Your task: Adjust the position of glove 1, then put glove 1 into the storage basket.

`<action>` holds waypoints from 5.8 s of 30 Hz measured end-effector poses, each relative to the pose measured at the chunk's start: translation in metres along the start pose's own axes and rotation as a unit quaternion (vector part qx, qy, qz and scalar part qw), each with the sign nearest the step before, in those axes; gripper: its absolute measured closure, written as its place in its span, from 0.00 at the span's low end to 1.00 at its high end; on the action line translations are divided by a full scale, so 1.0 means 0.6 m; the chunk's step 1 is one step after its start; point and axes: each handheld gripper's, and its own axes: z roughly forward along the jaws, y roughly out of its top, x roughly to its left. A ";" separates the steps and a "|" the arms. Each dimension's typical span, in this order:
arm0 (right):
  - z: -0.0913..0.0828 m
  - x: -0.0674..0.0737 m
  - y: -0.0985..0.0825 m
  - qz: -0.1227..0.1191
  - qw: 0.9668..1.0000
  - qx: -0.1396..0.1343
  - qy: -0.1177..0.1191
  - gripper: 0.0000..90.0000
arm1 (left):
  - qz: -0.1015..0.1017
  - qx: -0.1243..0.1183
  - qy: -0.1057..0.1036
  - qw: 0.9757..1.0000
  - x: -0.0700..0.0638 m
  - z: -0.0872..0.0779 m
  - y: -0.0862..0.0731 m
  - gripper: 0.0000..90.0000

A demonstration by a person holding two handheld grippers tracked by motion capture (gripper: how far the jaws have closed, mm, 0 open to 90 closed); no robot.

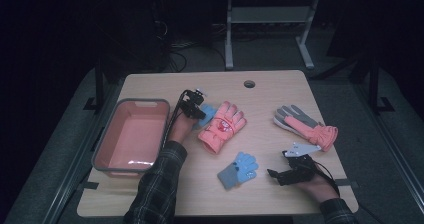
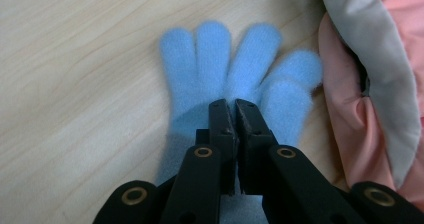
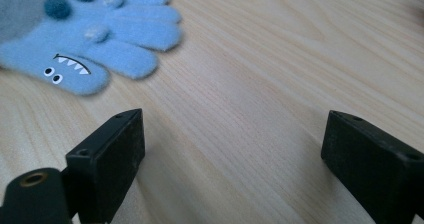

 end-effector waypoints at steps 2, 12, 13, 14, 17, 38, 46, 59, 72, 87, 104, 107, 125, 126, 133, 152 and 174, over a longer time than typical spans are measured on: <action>0.000 0.000 0.000 0.000 1.000 0.000 0.000 0.11 | -0.013 -0.004 -0.004 1.000 0.001 -0.009 0.002 0.97; 0.000 0.000 0.000 0.000 1.000 0.000 0.000 0.11 | -0.016 -0.024 -0.003 1.000 -0.001 -0.055 0.018 0.97; 0.000 0.000 0.000 -0.001 1.000 0.000 0.000 0.11 | -0.017 -0.036 -0.007 0.999 -0.002 -0.068 0.022 0.97; 0.000 0.000 0.000 0.000 1.000 0.000 0.000 0.11 | -0.017 -0.040 -0.011 0.999 -0.002 -0.075 0.023 0.97; 0.000 0.000 0.000 -0.001 1.000 0.000 0.000 0.11 | -0.016 -0.049 -0.021 0.998 -0.002 -0.088 0.024 0.97; -0.011 0.004 0.004 0.004 1.000 -0.014 0.013 0.44 | 0.030 -0.084 -0.090 0.992 -0.059 -0.183 -0.002 0.98; -0.009 0.033 0.021 -0.016 0.995 -0.017 0.093 1.00 | 0.039 -0.093 -0.115 0.988 -0.082 -0.192 -0.022 0.98; 0.047 0.108 0.058 -0.075 0.982 -0.005 0.173 1.00 | 0.055 -0.101 -0.132 0.984 -0.115 -0.202 -0.039 0.98; 0.064 0.120 0.086 -0.069 0.982 -0.030 0.176 0.99 | 0.078 -0.103 -0.148 0.981 -0.147 -0.207 -0.061 0.98; 0.006 -0.003 0.038 0.005 0.999 -0.044 0.018 0.40 | 0.111 -0.077 -0.181 0.974 -0.213 -0.177 -0.086 0.98; 0.026 -0.010 0.030 0.010 1.000 -0.009 -0.012 0.27 | 0.130 -0.035 -0.166 0.977 -0.264 -0.124 -0.103 0.98; 0.026 -0.009 0.030 0.011 1.000 -0.009 -0.011 0.27 | 0.134 -0.026 -0.162 0.977 -0.276 -0.113 -0.105 0.97; 0.029 -0.008 0.030 0.004 1.000 -0.007 -0.005 0.20 | 0.150 -0.033 -0.152 0.976 -0.280 -0.095 -0.116 0.60; 0.030 -0.008 0.031 0.004 1.000 -0.007 -0.006 0.19 | 0.161 -0.035 -0.150 0.975 -0.276 -0.098 -0.117 0.55; 0.031 -0.007 0.032 0.004 1.000 -0.005 -0.005 0.18 | 0.198 -0.025 -0.154 0.968 -0.274 -0.092 -0.125 0.28; 0.032 -0.006 0.032 0.000 1.000 -0.003 0.000 0.16 | 0.205 0.001 -0.146 0.968 -0.279 -0.054 -0.141 0.19; 0.032 -0.005 0.032 -0.002 1.000 -0.003 0.000 0.15 | 0.219 -0.001 -0.122 0.968 -0.280 -0.066 -0.144 0.58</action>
